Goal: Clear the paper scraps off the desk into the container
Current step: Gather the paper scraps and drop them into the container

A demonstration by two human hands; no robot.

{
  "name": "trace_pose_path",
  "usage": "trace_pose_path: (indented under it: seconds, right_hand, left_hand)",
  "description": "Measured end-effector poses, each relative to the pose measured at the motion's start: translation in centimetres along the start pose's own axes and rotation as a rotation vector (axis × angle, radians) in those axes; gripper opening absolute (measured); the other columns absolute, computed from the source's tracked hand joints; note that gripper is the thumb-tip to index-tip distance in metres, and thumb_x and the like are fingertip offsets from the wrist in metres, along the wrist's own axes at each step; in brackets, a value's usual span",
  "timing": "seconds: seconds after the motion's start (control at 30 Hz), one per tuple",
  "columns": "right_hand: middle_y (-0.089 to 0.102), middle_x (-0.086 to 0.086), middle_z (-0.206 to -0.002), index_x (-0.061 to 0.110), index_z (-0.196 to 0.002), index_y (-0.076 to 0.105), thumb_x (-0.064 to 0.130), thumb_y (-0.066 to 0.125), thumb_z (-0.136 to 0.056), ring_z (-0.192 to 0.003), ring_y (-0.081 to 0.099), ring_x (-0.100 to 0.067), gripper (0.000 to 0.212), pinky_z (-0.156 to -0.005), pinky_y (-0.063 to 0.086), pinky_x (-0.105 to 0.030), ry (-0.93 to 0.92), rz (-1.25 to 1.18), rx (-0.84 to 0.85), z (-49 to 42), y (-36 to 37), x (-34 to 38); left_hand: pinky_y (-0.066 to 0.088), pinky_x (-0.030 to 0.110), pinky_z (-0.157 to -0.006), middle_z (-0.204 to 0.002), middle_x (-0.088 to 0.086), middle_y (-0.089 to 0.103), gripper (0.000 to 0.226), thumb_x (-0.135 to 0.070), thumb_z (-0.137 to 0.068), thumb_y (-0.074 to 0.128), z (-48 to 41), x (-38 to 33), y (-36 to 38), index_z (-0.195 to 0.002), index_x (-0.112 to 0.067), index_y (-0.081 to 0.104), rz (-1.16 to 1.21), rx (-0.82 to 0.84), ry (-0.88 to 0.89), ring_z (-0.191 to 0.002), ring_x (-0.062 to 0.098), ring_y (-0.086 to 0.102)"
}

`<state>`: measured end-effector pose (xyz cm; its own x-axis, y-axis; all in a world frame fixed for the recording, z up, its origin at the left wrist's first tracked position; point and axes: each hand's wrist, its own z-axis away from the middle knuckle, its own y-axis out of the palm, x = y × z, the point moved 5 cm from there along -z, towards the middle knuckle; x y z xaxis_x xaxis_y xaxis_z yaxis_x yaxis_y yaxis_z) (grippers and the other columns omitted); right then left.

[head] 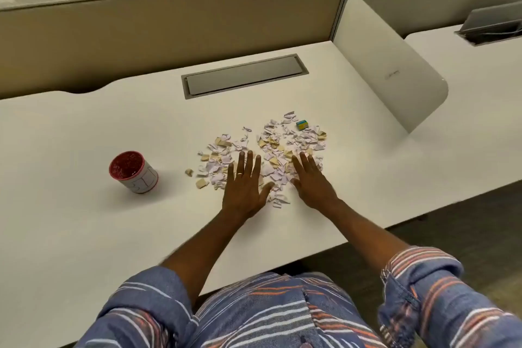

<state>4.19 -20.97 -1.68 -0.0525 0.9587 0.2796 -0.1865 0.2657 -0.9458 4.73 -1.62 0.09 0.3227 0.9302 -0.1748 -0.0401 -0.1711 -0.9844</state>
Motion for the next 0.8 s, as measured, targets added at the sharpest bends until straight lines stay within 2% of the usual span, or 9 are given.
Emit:
trace_pose_path:
  seconds: [0.07, 0.17, 0.27, 0.33, 0.43, 0.5, 0.6, 0.67, 0.8]
  right_hand:
    - [-0.004, -0.012, -0.169, 0.017, -0.161, 0.003, 0.028, 0.042, -0.107, -0.155, -0.001, -0.036, 0.068, -0.125, 0.016, -0.046, -0.014, 0.018, 0.036, -0.2, 0.1, -0.1]
    - [-0.005, -0.009, -0.169, 0.023, -0.161, 0.005, 0.025, 0.042, -0.107, -0.155, -0.001, -0.039, 0.066, -0.12, 0.024, -0.049, -0.047, 0.04, 0.085, -0.5, 0.5, -0.4]
    - [-0.004, -0.005, -0.17, 0.028, -0.16, 0.01, 0.02, 0.043, -0.106, -0.155, 0.004, -0.038, 0.064, -0.111, 0.04, -0.053, -0.082, 0.045, 0.124, -1.1, 0.6, -1.0]
    - [0.001, -0.004, -0.17, 0.03, -0.159, 0.016, 0.013, 0.046, -0.104, -0.154, 0.012, -0.036, 0.065, -0.106, 0.047, -0.053, -0.119, 0.073, 0.122, -1.6, 0.7, -1.2]
    - [0.016, -0.008, -0.167, 0.027, -0.155, 0.031, -0.003, 0.048, -0.097, -0.148, 0.027, -0.037, 0.067, -0.101, 0.05, -0.052, -0.18, 0.098, 0.099, -1.8, 0.7, -1.5]
    - [0.025, -0.01, -0.165, 0.023, -0.152, 0.039, -0.004, 0.045, -0.096, -0.144, 0.033, -0.036, 0.062, -0.1, 0.05, -0.052, -0.205, 0.076, 0.069, -1.8, 0.3, -1.6]
    - [0.037, -0.011, -0.158, 0.019, -0.144, 0.048, 0.0, 0.047, -0.097, -0.138, 0.04, -0.035, 0.051, -0.095, 0.053, -0.05, -0.234, 0.056, 0.035, -1.8, 0.0, -1.7]
    - [0.046, -0.013, -0.149, 0.015, -0.138, 0.053, 0.001, 0.051, -0.095, -0.128, 0.048, -0.036, 0.045, -0.087, 0.056, -0.048, -0.273, 0.074, 0.006, -1.8, -0.3, -1.7]
    - [0.061, -0.012, -0.123, 0.012, -0.121, 0.064, 0.002, 0.056, -0.093, -0.108, 0.059, -0.034, 0.03, -0.074, 0.056, -0.042, -0.337, 0.085, -0.054, -2.1, -0.5, -1.7]
  left_hand:
    - [0.005, 0.057, -0.118, -0.164, 0.007, -0.011, 0.087, -0.073, -0.09, 0.023, 0.2, -0.4, 0.4, -0.157, -0.022, 0.002, -0.027, 0.065, 0.0, -0.151, 0.027, -0.012]
    - [0.015, 0.058, -0.116, -0.164, 0.005, -0.012, 0.086, -0.075, -0.087, 0.032, 0.6, -0.8, 1.9, -0.156, -0.032, 0.002, -0.046, 0.159, -0.002, -0.152, 0.03, -0.004]
    - [0.033, 0.053, -0.11, -0.165, 0.004, -0.007, 0.078, -0.065, -0.091, 0.043, 0.6, -1.7, 2.5, -0.155, -0.036, 0.009, -0.04, 0.245, -0.024, -0.151, 0.029, 0.009]
    - [0.039, 0.049, -0.105, -0.165, 0.004, -0.002, 0.069, -0.056, -0.094, 0.046, 0.6, -2.3, 2.7, -0.154, -0.038, 0.017, -0.032, 0.292, -0.046, -0.15, 0.028, 0.016]
    - [0.042, 0.044, -0.103, -0.164, 0.007, 0.007, 0.054, -0.041, -0.099, 0.046, 0.6, -2.7, 2.9, -0.15, -0.035, 0.031, 0.009, 0.245, -0.058, -0.147, 0.031, 0.023]
    - [0.044, 0.042, -0.103, -0.163, 0.007, 0.017, 0.048, -0.034, -0.101, 0.046, 0.7, -2.8, 2.6, -0.148, -0.032, 0.037, 0.097, 0.202, -0.094, -0.144, 0.031, 0.03]
    - [0.04, 0.035, -0.102, -0.153, 0.0, 0.036, 0.055, -0.055, -0.097, 0.032, 0.6, -2.7, 2.7, -0.145, -0.029, 0.04, 0.126, 0.178, -0.146, -0.136, 0.023, 0.042]
    - [0.042, 0.031, -0.094, -0.145, -0.003, 0.041, 0.061, -0.058, -0.09, 0.022, 0.4, -2.3, 3.6, -0.14, -0.03, 0.044, 0.08, 0.14, -0.135, -0.131, 0.02, 0.046]
    - [0.049, 0.033, -0.085, -0.128, 0.002, 0.056, 0.046, -0.038, -0.089, 0.035, 0.0, -2.3, 3.4, -0.124, -0.023, 0.061, 0.069, 0.151, -0.158, -0.121, 0.024, 0.053]
